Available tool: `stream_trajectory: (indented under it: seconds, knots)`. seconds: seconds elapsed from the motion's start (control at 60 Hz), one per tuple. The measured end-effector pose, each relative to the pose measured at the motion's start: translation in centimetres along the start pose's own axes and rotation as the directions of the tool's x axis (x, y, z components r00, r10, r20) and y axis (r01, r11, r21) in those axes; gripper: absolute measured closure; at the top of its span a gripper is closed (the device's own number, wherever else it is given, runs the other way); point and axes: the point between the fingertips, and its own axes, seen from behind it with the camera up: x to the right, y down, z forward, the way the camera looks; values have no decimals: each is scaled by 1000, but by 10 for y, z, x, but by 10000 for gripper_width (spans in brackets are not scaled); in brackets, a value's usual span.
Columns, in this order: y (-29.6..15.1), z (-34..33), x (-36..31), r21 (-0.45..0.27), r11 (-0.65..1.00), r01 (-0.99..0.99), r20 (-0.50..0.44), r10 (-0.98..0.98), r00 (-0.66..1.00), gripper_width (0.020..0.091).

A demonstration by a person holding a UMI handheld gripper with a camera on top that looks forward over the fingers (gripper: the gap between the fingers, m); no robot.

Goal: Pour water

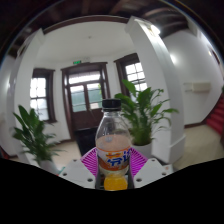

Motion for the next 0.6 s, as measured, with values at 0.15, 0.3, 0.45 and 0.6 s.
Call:
stream_trajectory:
  seconds: [0.15, 0.3, 0.45, 0.6]
  knots:
    - [25, 10, 81, -61, 989, 133, -175, -142, 974, 727]
    - [81, 34, 148, -122, 987, 104, -259, -133, 957, 725]
    - [125, 58, 173, -125, 991, 48, -281, -81, 956, 710]
    - [154, 67, 179, -116, 992, 48, -265, -77, 961, 708]
